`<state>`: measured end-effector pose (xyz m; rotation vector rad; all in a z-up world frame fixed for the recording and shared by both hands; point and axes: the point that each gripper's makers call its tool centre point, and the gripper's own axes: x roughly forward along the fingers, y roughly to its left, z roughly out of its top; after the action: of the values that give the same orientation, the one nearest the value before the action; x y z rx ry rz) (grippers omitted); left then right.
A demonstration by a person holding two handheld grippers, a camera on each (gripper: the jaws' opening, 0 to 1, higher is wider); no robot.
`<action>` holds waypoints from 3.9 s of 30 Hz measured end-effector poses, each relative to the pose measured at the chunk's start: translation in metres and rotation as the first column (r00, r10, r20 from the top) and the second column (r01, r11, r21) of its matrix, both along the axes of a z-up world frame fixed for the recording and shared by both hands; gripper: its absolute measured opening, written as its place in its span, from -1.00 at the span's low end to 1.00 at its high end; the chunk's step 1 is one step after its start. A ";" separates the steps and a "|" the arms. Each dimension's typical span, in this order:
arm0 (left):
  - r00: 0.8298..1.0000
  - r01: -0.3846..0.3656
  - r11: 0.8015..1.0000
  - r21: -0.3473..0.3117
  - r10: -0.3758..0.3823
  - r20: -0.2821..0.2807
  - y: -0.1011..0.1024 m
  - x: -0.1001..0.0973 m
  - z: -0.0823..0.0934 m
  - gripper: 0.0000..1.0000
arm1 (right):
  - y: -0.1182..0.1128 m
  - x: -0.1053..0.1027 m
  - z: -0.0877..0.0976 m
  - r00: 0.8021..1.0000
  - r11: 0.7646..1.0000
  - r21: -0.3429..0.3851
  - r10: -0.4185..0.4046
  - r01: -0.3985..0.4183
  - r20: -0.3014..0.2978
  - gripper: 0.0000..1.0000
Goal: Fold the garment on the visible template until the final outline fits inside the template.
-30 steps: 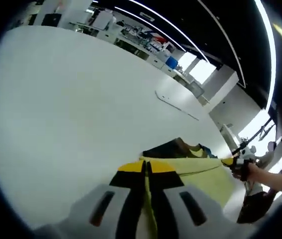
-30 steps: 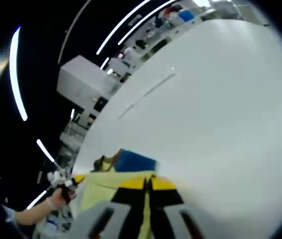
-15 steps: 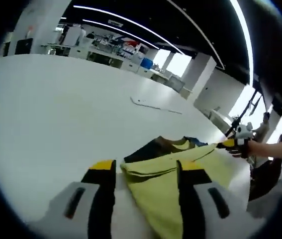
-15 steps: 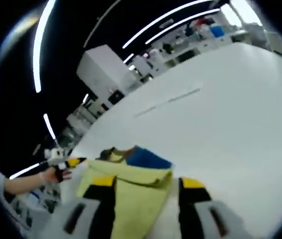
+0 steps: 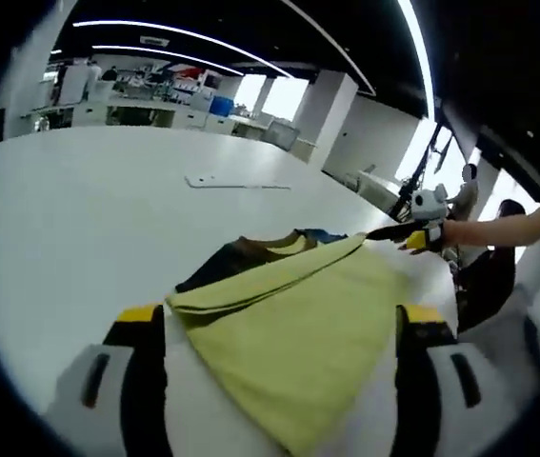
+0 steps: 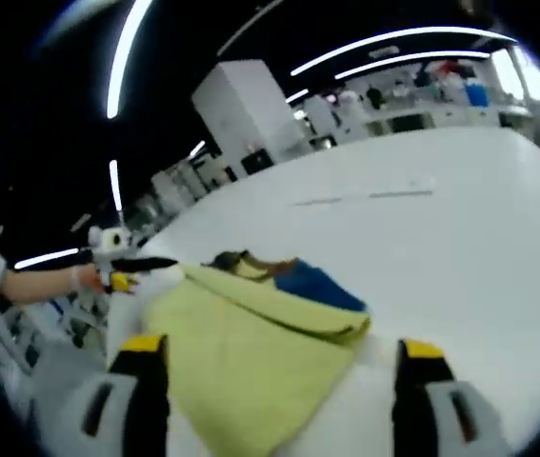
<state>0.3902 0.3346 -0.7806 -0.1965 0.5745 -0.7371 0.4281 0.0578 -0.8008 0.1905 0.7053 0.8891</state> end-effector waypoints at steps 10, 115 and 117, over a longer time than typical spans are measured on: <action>0.996 0.081 0.997 0.001 -0.081 -0.045 -0.023 -0.016 -0.009 0.91 | 0.012 -0.010 0.002 0.999 0.999 0.012 0.050 -0.050 -0.003 0.98; 0.957 -0.154 0.987 0.043 0.160 -0.242 0.039 -0.099 -0.063 -1.00 | -0.035 -0.099 -0.031 0.984 0.996 0.077 -0.041 0.055 -0.171 -1.00; 0.954 -0.152 0.987 0.041 0.158 -0.256 0.038 -0.102 -0.064 -1.00 | -0.035 -0.102 -0.030 0.984 0.996 0.078 -0.038 0.052 -0.172 -1.00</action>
<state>0.2878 0.3729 -0.8447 -0.3180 0.8056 -0.5554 0.3264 0.0230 -0.8310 0.3578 0.8204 0.8660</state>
